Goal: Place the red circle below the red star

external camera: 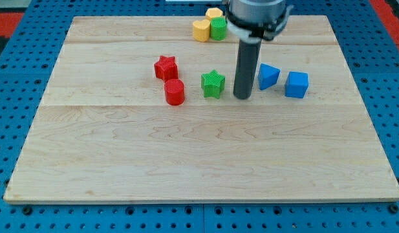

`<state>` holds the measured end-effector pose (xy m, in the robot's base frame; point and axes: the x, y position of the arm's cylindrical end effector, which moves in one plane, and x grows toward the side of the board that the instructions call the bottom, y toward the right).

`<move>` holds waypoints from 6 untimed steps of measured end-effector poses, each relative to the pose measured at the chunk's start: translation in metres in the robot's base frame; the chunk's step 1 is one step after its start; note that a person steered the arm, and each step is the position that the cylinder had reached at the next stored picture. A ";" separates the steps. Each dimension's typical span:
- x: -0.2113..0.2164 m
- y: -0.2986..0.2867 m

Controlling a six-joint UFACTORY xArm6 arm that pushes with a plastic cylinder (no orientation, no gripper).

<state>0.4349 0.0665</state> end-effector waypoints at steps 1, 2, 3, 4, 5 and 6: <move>-0.028 -0.045; -0.055 -0.060; -0.067 -0.060; -0.037 -0.079; -0.028 -0.120; -0.049 -0.116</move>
